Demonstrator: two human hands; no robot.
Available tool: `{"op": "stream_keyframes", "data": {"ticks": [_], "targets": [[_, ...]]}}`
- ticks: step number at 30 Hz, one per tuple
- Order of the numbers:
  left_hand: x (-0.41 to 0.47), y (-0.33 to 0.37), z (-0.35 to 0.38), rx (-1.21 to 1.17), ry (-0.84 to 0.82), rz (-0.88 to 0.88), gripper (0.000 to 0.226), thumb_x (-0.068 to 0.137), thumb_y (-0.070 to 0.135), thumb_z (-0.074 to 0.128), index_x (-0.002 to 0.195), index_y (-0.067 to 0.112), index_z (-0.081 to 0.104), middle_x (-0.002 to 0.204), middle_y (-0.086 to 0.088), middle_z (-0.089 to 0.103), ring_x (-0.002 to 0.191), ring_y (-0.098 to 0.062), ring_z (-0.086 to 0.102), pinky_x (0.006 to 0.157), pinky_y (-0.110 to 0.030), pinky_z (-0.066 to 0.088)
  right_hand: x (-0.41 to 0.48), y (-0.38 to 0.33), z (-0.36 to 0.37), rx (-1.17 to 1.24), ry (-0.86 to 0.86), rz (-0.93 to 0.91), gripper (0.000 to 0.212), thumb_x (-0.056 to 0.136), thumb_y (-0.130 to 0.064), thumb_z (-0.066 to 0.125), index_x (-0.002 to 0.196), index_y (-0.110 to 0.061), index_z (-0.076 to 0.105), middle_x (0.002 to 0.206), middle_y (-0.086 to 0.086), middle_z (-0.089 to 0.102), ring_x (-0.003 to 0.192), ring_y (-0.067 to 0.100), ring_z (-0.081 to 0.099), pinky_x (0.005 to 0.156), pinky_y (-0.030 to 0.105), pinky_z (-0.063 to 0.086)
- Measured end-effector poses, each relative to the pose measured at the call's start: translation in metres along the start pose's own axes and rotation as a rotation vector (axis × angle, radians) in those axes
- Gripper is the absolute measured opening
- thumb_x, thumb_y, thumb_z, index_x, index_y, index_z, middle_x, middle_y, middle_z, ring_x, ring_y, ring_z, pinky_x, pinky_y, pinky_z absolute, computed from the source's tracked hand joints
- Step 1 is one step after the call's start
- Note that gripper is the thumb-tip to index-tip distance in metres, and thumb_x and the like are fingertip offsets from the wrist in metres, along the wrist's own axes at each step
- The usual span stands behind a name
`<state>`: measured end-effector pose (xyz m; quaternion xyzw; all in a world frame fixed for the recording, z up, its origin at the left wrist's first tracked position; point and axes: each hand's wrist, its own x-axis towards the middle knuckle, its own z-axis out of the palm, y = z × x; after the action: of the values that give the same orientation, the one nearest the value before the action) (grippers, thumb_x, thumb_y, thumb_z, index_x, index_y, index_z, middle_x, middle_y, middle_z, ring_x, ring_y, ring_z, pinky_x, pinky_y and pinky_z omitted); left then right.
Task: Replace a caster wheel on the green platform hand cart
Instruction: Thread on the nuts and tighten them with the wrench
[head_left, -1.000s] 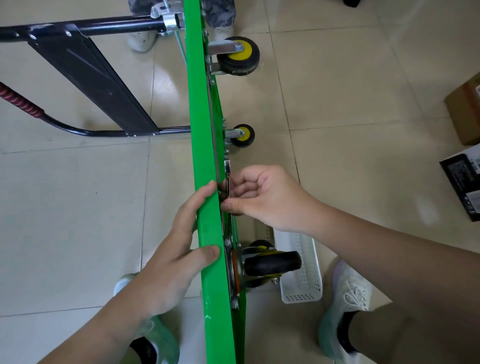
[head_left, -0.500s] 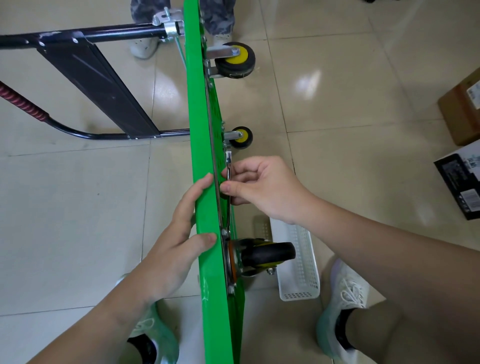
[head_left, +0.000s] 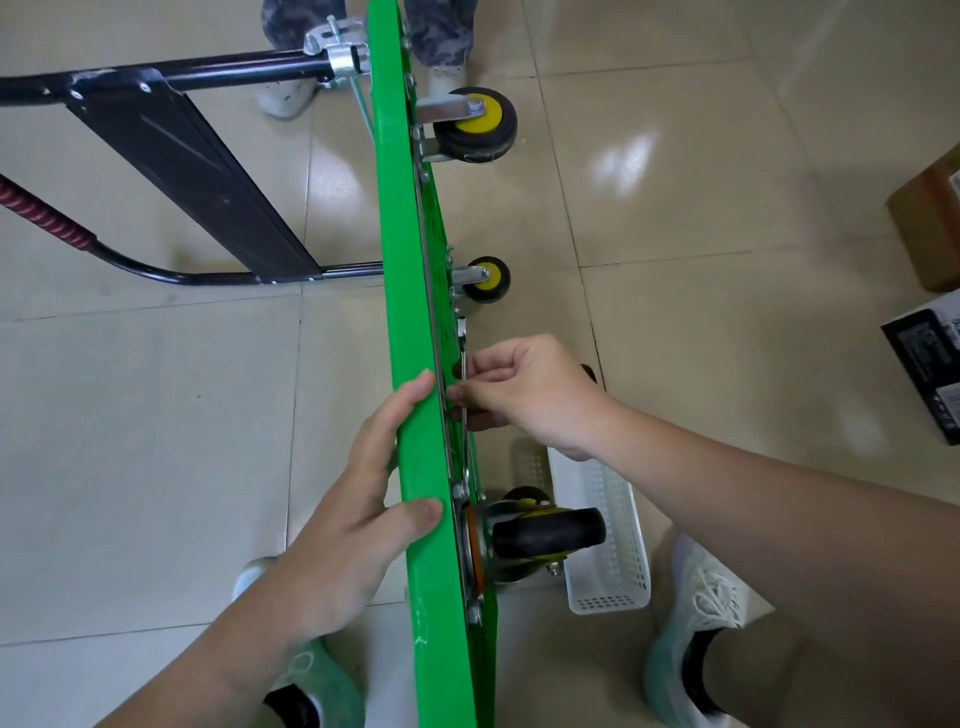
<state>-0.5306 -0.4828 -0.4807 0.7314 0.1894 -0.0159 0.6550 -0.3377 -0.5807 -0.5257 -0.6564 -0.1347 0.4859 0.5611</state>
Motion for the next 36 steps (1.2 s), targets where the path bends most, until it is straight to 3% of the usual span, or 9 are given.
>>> {"op": "stream_keyframes", "data": {"ticks": [3,7,11,14,21,24,28,33,36], "targets": [[0.0,-0.002,-0.002,0.004,-0.003,0.009,0.083,0.073,0.038,0.061,0.145,0.066,0.031,0.159,0.023,0.034,0.146,-0.007,0.038,0.117,-0.044,0.036,0.006,0.002,0.0,0.008,-0.013,0.044,0.032,0.084,-0.007,0.077,0.113,0.004,0.069,0.098,0.018,0.076,0.087,0.028,0.075,0.081,0.04,0.062],[-0.001,-0.004,-0.003,-0.025,-0.022,-0.008,0.081,0.074,0.04,0.061,0.143,0.068,0.031,0.157,0.022,0.035,0.142,-0.005,0.042,0.098,-0.017,0.048,0.012,0.011,-0.002,0.007,-0.008,0.135,0.032,0.084,-0.009,0.077,0.112,0.005,0.067,0.101,0.02,0.075,0.09,0.033,0.074,0.081,0.038,0.062],[0.001,-0.002,-0.004,-0.026,-0.034,-0.008,0.081,0.074,0.04,0.062,0.143,0.068,0.031,0.157,0.023,0.034,0.14,0.001,0.041,0.095,-0.009,0.046,0.015,0.011,-0.004,0.013,-0.003,0.165,0.024,0.086,-0.009,0.076,0.106,0.004,0.069,0.098,0.02,0.075,0.086,0.035,0.072,0.082,0.04,0.061],[0.003,0.0,-0.004,-0.037,-0.04,-0.021,0.081,0.074,0.041,0.063,0.141,0.07,0.031,0.157,0.018,0.035,0.139,-0.002,0.044,0.094,-0.011,0.048,0.014,-0.003,-0.008,0.01,-0.001,0.094,0.018,0.088,-0.005,0.072,0.104,0.003,0.071,0.099,0.022,0.074,0.087,0.035,0.073,0.083,0.043,0.061],[0.001,0.001,-0.005,-0.052,-0.026,-0.059,0.083,0.072,0.042,0.062,0.143,0.069,0.029,0.157,0.022,0.033,0.14,-0.006,0.045,0.096,-0.019,0.051,0.005,-0.036,-0.024,0.08,0.099,-0.057,0.007,0.093,-0.006,0.066,0.098,-0.008,0.07,0.085,0.004,0.076,0.083,0.022,0.074,0.084,0.037,0.061],[0.001,0.004,-0.003,-0.044,-0.02,-0.063,0.083,0.072,0.043,0.061,0.144,0.069,0.028,0.156,0.023,0.034,0.14,-0.005,0.044,0.103,-0.028,0.05,0.0,-0.035,-0.024,-0.002,0.123,-0.048,0.01,0.098,-0.011,0.06,0.094,-0.011,0.069,0.08,-0.001,0.075,0.08,0.018,0.073,0.089,0.042,0.057],[0.001,0.004,-0.001,-0.015,-0.004,-0.054,0.085,0.072,0.041,0.06,0.146,0.066,0.027,0.158,0.023,0.033,0.145,-0.007,0.037,0.119,-0.048,0.034,-0.007,-0.029,-0.02,-0.16,0.159,-0.039,0.014,0.1,-0.02,0.059,0.09,-0.015,0.067,0.081,0.005,0.074,0.082,0.023,0.072,0.089,0.044,0.055],[0.0,0.005,0.0,0.004,0.003,-0.053,0.085,0.072,0.04,0.06,0.147,0.065,0.027,0.159,0.021,0.033,0.146,-0.009,0.037,0.121,-0.051,0.032,-0.014,-0.021,-0.016,-0.373,0.184,-0.084,0.012,0.098,-0.024,0.062,0.088,-0.017,0.065,0.077,0.004,0.074,0.078,0.024,0.074,0.088,0.05,0.057],[0.0,0.005,0.0,0.01,0.005,-0.048,0.084,0.073,0.039,0.06,0.146,0.066,0.028,0.159,0.023,0.032,0.147,-0.006,0.036,0.121,-0.049,0.031,-0.015,-0.022,-0.013,-0.52,0.167,-0.13,0.014,0.1,-0.029,0.056,0.097,-0.018,0.064,0.084,0.003,0.074,0.077,0.022,0.073,0.085,0.049,0.057]]}}
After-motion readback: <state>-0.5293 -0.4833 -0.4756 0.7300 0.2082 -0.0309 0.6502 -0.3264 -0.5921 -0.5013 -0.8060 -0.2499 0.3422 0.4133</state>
